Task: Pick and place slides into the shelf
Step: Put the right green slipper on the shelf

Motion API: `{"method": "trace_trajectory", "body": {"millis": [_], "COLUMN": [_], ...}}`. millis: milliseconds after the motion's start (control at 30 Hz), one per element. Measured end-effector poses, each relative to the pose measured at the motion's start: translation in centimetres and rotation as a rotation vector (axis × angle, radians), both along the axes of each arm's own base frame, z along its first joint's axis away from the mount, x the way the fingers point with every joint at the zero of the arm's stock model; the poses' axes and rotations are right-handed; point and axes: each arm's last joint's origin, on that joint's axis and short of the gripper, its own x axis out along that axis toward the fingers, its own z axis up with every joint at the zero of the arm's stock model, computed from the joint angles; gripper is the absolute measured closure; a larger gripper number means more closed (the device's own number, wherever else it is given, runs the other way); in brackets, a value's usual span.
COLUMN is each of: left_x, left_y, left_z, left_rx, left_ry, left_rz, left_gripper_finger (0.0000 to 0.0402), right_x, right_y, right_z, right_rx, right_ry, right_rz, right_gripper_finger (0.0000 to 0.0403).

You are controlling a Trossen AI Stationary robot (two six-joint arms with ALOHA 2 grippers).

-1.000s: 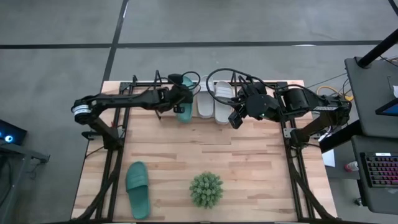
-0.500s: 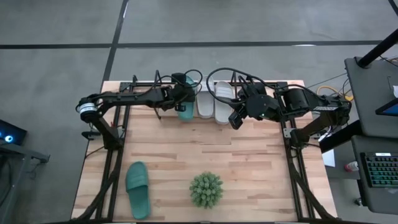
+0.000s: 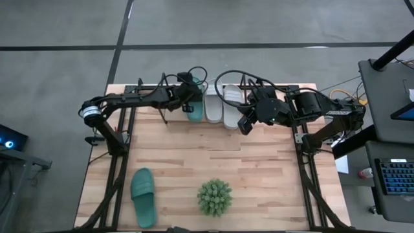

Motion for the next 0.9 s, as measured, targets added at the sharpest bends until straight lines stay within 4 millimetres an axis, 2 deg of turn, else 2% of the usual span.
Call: {"method": "trace_trajectory", "body": {"millis": [900], "left_x": [-0.33], "left_y": [0.78], "left_z": [-0.7], "left_rx": [-0.025], "left_ry": [-0.037], "left_rz": [-0.006], "left_gripper_finger": [0.0402], "right_x": [0.02], "right_y": [0.02], "right_z": [0.0], "right_rx": [0.013], "right_ry": [-0.008], "right_rz": [-0.004], "right_gripper_finger": [0.0339]}}
